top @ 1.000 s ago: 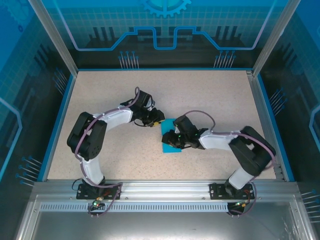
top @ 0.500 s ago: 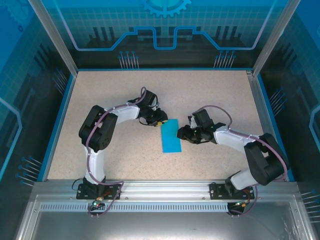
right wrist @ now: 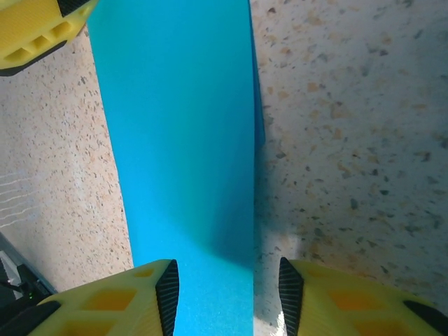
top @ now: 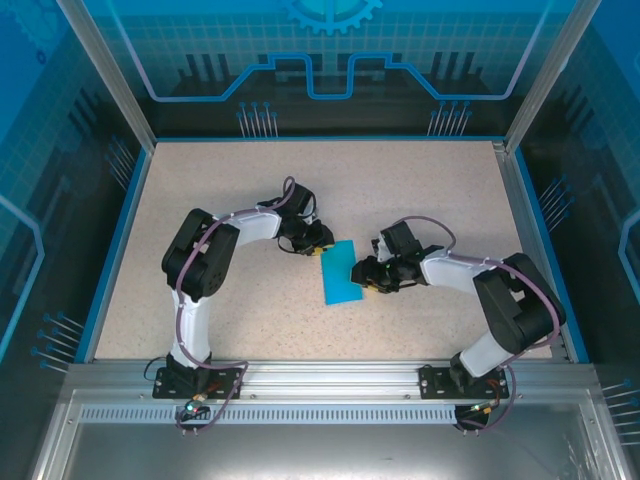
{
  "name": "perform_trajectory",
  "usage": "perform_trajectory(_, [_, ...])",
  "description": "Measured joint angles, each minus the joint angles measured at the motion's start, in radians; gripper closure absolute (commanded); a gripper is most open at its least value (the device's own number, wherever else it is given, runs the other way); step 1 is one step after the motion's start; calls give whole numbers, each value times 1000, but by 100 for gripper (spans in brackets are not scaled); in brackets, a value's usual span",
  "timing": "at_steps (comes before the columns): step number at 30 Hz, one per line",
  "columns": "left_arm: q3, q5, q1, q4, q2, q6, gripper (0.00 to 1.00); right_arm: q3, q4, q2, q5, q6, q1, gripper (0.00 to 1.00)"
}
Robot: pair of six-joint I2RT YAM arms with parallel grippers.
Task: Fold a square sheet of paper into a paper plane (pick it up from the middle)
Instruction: Third fold the triangle at the center of the table.
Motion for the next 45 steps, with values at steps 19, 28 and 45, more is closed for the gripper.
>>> perform_trajectory(19, [0, 12, 0, 6, 0, 51, 66, 39, 156, 137, -127, 33, -50, 68])
perform_trajectory(28, [-22, 11, 0, -5, -52, 101, 51, 94, 161, 195, -177, -28, -73, 86])
perform_trajectory(45, [-327, -152, -164, -18, -518, 259, 39, -52, 313, 102, -8, 285, 43, 84])
